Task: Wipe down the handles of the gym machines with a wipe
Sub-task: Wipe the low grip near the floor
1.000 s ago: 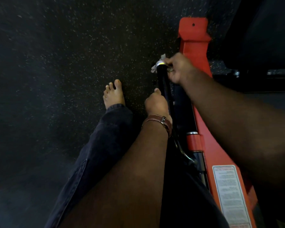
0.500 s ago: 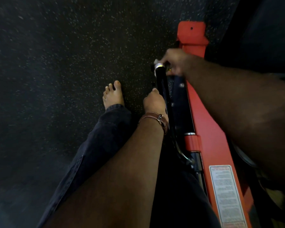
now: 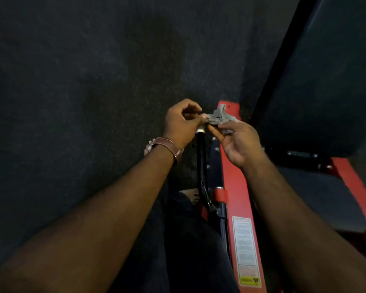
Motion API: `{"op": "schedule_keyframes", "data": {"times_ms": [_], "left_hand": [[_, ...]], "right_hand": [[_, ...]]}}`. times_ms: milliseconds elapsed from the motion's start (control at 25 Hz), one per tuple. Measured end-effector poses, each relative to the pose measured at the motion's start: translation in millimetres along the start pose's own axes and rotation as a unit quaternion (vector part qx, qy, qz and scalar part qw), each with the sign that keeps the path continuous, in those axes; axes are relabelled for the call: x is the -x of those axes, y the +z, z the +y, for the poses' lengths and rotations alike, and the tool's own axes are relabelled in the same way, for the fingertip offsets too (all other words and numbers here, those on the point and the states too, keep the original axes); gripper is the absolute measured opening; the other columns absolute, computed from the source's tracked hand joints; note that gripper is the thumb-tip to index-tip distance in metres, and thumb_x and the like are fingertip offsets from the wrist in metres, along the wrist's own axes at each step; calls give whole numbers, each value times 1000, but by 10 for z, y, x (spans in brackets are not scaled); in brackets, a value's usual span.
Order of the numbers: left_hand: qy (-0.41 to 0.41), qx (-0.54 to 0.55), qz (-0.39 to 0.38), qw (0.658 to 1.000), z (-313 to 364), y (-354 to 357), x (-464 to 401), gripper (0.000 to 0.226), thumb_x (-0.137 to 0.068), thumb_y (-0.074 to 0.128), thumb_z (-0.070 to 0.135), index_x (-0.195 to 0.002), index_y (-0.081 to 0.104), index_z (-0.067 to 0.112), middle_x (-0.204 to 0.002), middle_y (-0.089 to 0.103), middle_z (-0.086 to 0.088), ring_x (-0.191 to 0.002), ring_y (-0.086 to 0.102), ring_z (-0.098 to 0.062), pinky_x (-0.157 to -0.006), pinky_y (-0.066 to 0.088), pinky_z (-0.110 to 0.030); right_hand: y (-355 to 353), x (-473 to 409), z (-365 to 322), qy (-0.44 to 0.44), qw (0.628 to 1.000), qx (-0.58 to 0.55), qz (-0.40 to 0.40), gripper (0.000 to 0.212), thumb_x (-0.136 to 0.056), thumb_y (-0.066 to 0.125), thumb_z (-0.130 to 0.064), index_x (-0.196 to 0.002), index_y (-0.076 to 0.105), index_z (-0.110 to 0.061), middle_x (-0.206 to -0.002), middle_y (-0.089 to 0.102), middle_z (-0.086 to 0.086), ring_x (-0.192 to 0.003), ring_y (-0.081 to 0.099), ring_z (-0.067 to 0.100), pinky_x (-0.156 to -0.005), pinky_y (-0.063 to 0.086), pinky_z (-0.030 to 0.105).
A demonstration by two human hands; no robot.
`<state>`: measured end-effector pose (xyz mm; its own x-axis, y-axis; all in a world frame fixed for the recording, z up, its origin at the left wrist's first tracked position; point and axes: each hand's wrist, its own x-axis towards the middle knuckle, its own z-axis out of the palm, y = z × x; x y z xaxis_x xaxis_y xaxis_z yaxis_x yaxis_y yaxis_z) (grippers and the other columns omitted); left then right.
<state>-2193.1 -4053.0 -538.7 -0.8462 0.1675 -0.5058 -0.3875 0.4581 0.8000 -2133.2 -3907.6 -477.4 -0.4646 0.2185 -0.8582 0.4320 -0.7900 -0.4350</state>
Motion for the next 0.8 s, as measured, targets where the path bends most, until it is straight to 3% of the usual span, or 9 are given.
{"op": "schedule_keyframes", "data": {"times_ms": [160,280,400,520,600,680,800], "left_hand": [[124,94,-50,987,1357,-654,448,13,-82,74,-2,-93,75,3,-92,71,-10,-81,67,-12,-77,58,-27],[190,117,-60,973,2041,-1166,693,15,-83,78,10,-95,74,3,-91,72,-12,-81,68,-16,-79,59,-32],[225,114,-73,965,2734,-1848,866,23,-78,82,7,-95,70,-3,-82,67,-14,-72,61,-12,-69,54,-28],[238,172,-105,950,3389,-2456,1161,14,-83,75,1,-96,70,-1,-86,70,-12,-80,65,-18,-73,56,-34],[231,233,-95,940,3706,-2695,1356,6,-88,68,-1,-91,70,3,-81,72,-4,-74,66,-13,-63,54,-26],[203,299,-62,930,4019,-2864,1503,11,-92,61,-3,-87,68,5,-75,69,-2,-67,62,-11,-59,49,-21],[130,411,-66,900,4514,-3104,1512,18,-98,50,-2,-88,64,5,-82,67,-9,-79,64,-20,-72,56,-30]], "right_hand": [[804,985,-555,-114,985,121,-41,19,-95,53,5,-108,66,3,-98,73,19,-90,73,26,-81,60,32],[1365,1575,-877,-192,961,189,-66,13,-91,67,-3,-102,70,2,-100,74,22,-92,72,29,-84,59,37],[1932,2204,-1189,-268,921,264,-99,16,-85,74,-2,-98,68,5,-87,72,21,-76,69,27,-69,59,37],[2403,2889,-1511,-300,900,282,-145,3,-90,67,1,-92,69,2,-73,70,10,-64,66,16,-59,57,25],[2601,3254,-1659,-305,902,264,-155,12,-97,59,-3,-95,69,3,-69,68,9,-59,63,13,-57,54,22],[2802,3586,-1829,-315,913,217,-143,17,-99,58,-9,-99,69,3,-72,66,10,-62,61,14,-59,54,23],[3176,3872,-2152,-310,935,122,-118,14,-99,57,-12,-96,70,-7,-85,69,10,-74,65,17,-70,57,31]]}}
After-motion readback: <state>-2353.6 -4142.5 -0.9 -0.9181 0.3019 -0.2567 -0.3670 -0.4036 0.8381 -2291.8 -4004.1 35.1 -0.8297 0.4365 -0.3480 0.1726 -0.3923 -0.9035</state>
